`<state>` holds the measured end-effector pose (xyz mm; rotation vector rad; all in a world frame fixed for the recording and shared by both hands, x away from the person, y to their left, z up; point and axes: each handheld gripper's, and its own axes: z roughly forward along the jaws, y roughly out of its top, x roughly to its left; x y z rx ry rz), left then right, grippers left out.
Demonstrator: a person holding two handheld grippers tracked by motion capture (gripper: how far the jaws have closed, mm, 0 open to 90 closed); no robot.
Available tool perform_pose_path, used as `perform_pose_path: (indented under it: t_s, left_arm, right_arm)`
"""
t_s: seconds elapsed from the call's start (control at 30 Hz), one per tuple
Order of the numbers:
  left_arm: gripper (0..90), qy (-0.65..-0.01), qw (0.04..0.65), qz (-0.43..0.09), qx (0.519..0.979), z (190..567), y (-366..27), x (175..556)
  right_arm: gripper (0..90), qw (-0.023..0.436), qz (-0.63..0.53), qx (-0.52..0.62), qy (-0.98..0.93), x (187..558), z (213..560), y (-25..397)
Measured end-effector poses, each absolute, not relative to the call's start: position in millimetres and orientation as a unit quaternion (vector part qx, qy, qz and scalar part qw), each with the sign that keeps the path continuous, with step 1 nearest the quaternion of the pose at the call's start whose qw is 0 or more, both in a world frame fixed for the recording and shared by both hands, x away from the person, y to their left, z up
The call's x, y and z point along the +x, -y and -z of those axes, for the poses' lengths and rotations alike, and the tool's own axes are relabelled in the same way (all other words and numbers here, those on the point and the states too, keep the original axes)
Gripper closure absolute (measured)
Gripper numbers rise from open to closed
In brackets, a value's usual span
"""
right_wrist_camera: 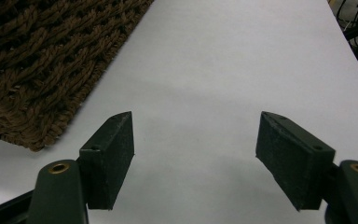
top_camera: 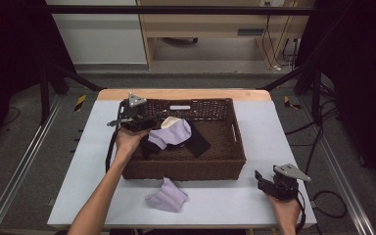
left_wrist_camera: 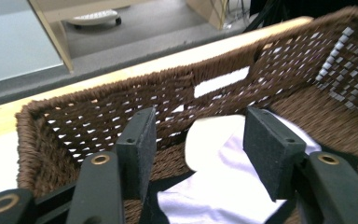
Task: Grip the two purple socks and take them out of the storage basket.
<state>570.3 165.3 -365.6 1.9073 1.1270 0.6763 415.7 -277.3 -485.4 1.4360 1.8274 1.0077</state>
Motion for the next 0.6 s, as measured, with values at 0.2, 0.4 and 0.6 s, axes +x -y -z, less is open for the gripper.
perform_pose_path:
  t_s: [0.2,0.4,0.6]
  left_arm:
    - [44.4,-0.446,0.384,-0.262,0.765,380.6,-159.9,582.6]
    - [45.3,-0.467,0.363,-0.246,0.768,390.7,-161.9,590.8]
    - [45.3,-0.465,0.332,-0.239,0.785,398.0,-159.0,594.3]
  right_arm:
    - [27.8,0.297,-0.379,0.542,-0.689,415.5,485.3,276.9]
    - [27.8,0.297,-0.379,0.542,-0.689,415.6,485.4,276.7]
    - [27.7,0.299,-0.377,0.540,-0.691,415.8,485.5,276.3]
